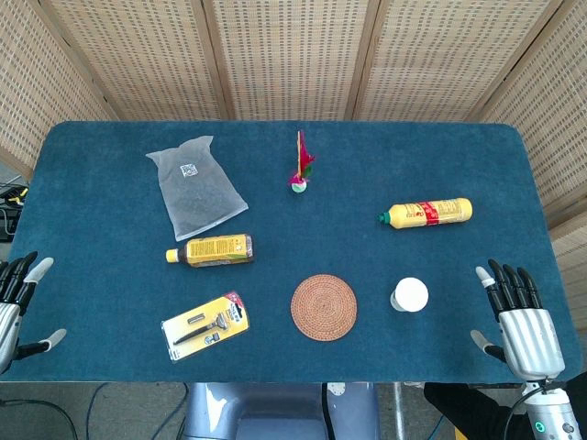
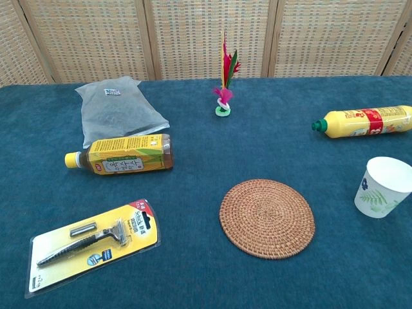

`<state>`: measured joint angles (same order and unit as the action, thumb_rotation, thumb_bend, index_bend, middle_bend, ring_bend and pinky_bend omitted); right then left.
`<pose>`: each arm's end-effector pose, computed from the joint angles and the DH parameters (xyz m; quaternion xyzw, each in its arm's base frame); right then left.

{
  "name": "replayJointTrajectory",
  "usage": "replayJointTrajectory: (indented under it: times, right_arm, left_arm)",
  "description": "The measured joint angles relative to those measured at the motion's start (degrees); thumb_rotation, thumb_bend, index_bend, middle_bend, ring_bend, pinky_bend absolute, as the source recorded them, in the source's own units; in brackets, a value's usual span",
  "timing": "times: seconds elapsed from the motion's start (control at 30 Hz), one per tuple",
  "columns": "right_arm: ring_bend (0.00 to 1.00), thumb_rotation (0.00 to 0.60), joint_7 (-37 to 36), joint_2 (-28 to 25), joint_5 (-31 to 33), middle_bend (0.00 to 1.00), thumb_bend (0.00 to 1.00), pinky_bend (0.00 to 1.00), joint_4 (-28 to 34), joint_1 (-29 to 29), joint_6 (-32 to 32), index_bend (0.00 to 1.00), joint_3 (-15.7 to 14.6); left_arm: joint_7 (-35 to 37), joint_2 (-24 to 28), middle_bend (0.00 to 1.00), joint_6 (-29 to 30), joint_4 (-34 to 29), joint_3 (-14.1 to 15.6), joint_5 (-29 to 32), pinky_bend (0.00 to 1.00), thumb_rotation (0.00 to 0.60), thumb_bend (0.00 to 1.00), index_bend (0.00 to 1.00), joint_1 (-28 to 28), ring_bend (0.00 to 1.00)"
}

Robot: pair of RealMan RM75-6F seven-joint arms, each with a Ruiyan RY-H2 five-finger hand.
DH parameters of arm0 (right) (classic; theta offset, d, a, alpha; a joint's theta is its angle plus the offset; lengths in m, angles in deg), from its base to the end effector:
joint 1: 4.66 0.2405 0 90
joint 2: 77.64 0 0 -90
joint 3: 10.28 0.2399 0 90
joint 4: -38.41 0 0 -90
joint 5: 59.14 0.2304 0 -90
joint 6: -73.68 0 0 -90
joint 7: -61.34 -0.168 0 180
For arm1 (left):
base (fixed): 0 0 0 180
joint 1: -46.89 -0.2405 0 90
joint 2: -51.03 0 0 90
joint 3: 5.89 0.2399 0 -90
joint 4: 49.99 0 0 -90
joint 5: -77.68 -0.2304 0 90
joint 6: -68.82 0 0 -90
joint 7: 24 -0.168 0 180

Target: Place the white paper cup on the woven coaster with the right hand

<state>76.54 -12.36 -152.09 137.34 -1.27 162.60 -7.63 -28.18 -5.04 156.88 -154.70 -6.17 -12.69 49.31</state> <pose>-0.2588 -0.1938 0.1210 0.6328 -0.3076 0.3867 0.5961 -0.2679 0.1805 0.1518 -0.6076 -0.3819 -0.3938 0.5744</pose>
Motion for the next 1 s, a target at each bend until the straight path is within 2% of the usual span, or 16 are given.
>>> replayJointTrajectory:
  times: [0.2,0.37,0.7,0.83,1.0]
  right_arm:
    - [0.00,0.600,-0.50,-0.04,0.42,0.00,0.00,0.00,-0.08,0.32,-0.99,0.00,-0.04]
    - [0.00,0.600,-2.88,-0.16,1.75,0.00,0.00,0.00,-0.40,1.80,-4.50,0.00,0.07]
    - [0.00,0.600,-7.73,0.06,6.79,0.00,0.00,0.00,-3.52,11.14,-22.49,0.00,1.14]
    - [0.00,0.600,-7.50,0.99,9.13,0.00,0.00,0.00,-5.04,14.68,-27.50,0.02,1.45]
    - [0.00,0.600,-5.12,2.82,12.04,0.03,0.00,0.10,-6.71,16.81,-30.17,0.04,1.86]
  left_arm:
    - [-0.26,-0.07,0.00,-0.19,-0.03,-0.01,0.27,0.00,0.600,0.00,0.00,0.01,0.00]
    - [-1.41,-0.36,0.00,-0.85,-0.21,-0.12,0.69,0.00,0.600,0.00,0.00,0.32,0.00]
    - [-5.09,-1.38,0.00,-2.24,-1.26,-0.66,2.69,0.00,0.600,0.00,0.00,0.99,0.00]
    - [-6.07,-1.72,0.00,-3.18,-1.36,-0.94,3.85,0.00,0.600,0.00,0.00,1.42,0.00]
    - [-6.58,-1.94,0.00,-3.82,-1.34,-1.11,4.55,0.00,0.600,0.00,0.00,1.77,0.00]
